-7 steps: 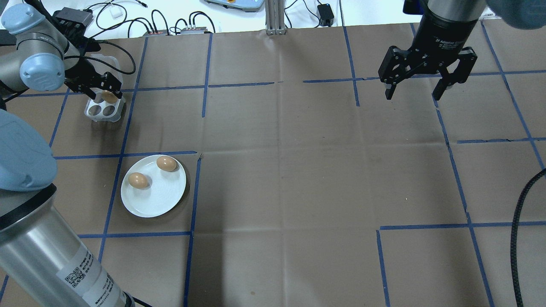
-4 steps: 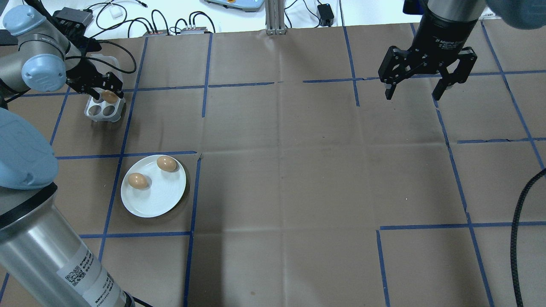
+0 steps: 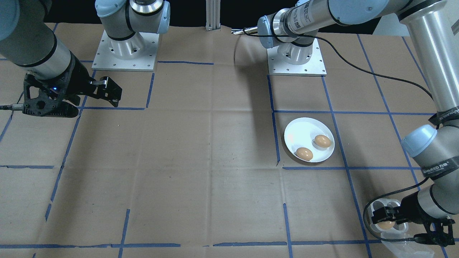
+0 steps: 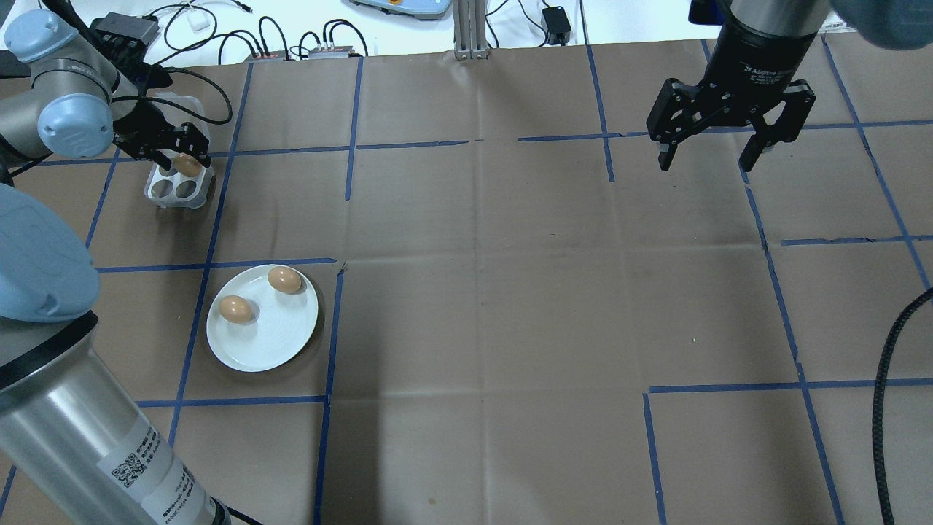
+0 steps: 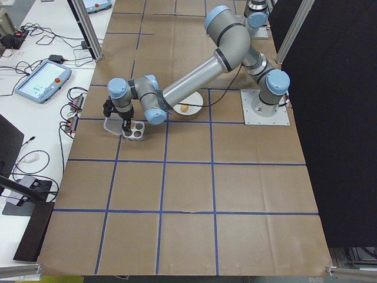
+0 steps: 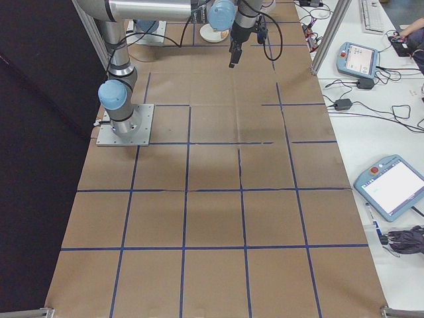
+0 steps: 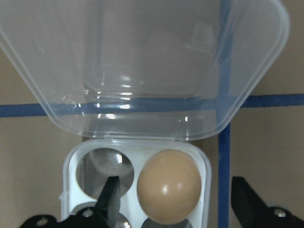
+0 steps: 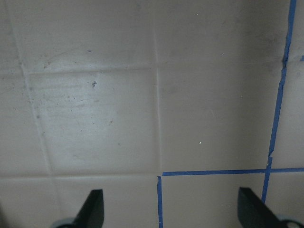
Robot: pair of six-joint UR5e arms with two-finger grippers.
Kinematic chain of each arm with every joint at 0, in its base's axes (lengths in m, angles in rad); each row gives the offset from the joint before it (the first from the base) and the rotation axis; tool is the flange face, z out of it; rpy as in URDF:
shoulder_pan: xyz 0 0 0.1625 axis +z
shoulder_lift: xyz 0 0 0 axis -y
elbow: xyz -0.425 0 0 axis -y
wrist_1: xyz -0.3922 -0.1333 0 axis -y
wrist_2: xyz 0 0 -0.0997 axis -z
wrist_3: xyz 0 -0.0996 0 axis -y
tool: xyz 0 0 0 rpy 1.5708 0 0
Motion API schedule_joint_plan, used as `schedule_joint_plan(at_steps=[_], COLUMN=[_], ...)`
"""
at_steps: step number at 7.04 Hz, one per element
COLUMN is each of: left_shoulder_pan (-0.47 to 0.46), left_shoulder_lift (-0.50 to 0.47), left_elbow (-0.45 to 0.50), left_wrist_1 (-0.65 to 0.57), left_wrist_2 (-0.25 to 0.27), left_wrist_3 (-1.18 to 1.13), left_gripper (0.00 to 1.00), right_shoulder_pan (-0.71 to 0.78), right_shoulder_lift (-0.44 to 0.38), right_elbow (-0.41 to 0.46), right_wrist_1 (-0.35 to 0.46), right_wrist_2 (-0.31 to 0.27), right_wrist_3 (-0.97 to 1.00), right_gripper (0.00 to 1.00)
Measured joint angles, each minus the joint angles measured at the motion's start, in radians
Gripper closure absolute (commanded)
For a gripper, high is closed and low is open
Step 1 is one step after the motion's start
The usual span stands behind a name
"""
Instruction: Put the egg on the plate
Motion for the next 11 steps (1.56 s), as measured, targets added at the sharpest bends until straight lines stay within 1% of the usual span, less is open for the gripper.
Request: schedule_joint_plan(at_steps=[3, 4, 5, 6, 8, 9, 10, 11], left_shoulder_pan=[0.003, 0.002, 0.001, -0.001, -0.003, -0.006, -0.012, -0.019], left_shoulder_lift=[0.000, 0.000, 0.004, 0.016, 0.087, 0.133, 0.191, 0.266], left_elbow=[0.000, -0.001, -0.001, -0.001, -0.025, -0.055, -0.115, -0.214], left_wrist_1=[0.000, 0.000, -0.002, -0.006, -0.033, -0.071, -0.107, -0.128], left_wrist_2=[-0.001, 0.000, 0.001, 0.004, 0.013, 0.014, 0.012, 0.008], left_wrist_3=[0.001, -0.001, -0.003, -0.004, -0.004, -0.012, -0.042, -0.091], left_gripper=[0.78, 0.96, 1.00, 1.00, 1.00, 1.00, 0.99, 0.99], right_shoulder_pan=[0.000, 0.000, 0.000, 0.000, 0.000, 0.000, 0.000, 0.000], right_shoulder_lift=[0.000, 0.000, 0.000, 0.000, 0.000, 0.000, 0.000, 0.000], right_elbow=[0.000, 0.000, 0.000, 0.000, 0.000, 0.000, 0.000, 0.000], right_wrist_1=[0.000, 0.000, 0.000, 0.000, 0.000, 0.000, 0.000, 0.000], right_wrist_2=[0.000, -0.001, -0.001, -0.001, 0.000, 0.000, 0.000, 0.000], right_wrist_3=[0.000, 0.000, 0.000, 0.000, 0.000, 0.000, 0.000, 0.000], right_gripper=[0.00, 0.00, 0.00, 0.00, 0.00, 0.00, 0.00, 0.00])
